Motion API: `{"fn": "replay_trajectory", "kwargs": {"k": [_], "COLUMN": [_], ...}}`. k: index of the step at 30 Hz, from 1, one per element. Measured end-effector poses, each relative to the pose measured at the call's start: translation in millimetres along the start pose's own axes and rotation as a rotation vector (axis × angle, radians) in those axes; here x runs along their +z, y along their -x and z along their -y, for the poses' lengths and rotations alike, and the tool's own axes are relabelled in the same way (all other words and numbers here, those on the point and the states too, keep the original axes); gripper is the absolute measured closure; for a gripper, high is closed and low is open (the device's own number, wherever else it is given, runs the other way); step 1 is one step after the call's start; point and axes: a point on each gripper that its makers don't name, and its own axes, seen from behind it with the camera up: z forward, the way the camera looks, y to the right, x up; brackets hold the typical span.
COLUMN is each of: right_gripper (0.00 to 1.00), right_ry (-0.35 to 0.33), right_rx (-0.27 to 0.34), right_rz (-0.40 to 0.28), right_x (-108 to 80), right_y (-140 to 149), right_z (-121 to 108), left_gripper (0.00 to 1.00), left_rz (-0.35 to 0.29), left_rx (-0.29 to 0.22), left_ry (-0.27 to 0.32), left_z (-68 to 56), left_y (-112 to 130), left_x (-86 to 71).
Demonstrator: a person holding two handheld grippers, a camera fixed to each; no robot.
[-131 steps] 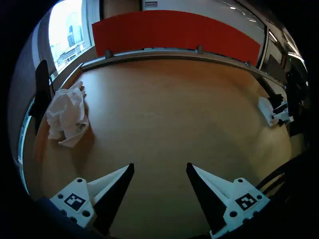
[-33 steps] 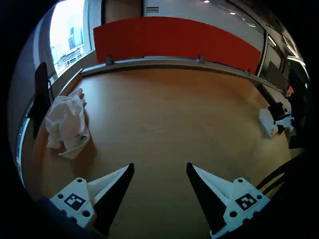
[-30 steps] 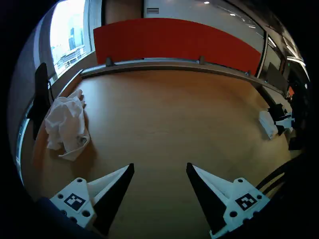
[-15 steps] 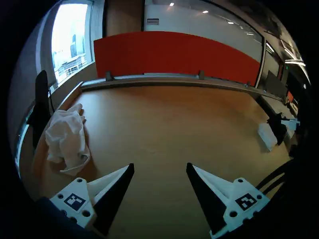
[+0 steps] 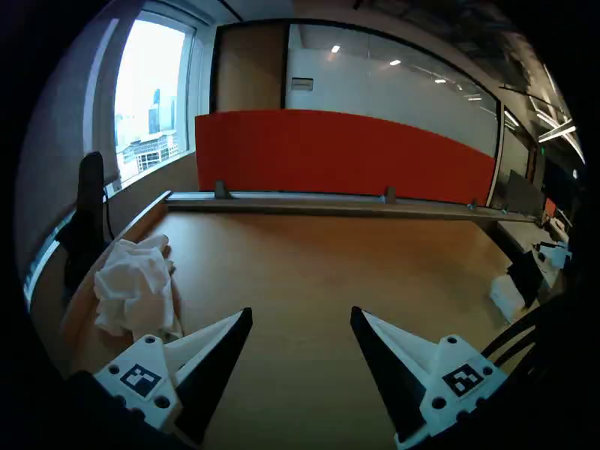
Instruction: Fold towel
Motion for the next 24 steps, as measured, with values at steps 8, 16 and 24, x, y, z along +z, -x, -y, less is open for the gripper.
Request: {"fn": "replay_trajectory", "kwargs": {"k": [8,16,24], "right_gripper": [0.04,0.04,0.04], "right_ry": [0.050,0.052,0.048], "right_rx": [-0.002,-0.024,-0.030], "right_rz": [-0.093,-0.156,-0.214], "right_x": [-2.0,-8.3,-13.7], "right_y": [-27,-49,-72], "right_z": [0,14,41], "left_gripper": [0.03,0.03,0.03], "left_rz": [-0.106,-0.199,-0.274], "left_rx": [-0.032,-0.049,-0.044], "left_ry": [-0.008,-0.003,-0.015], "left_z": [5.8,8.5,17.7], "left_y": [-32,-58,-79], "left_x": [-2.0,-7.7,-16.9]}}
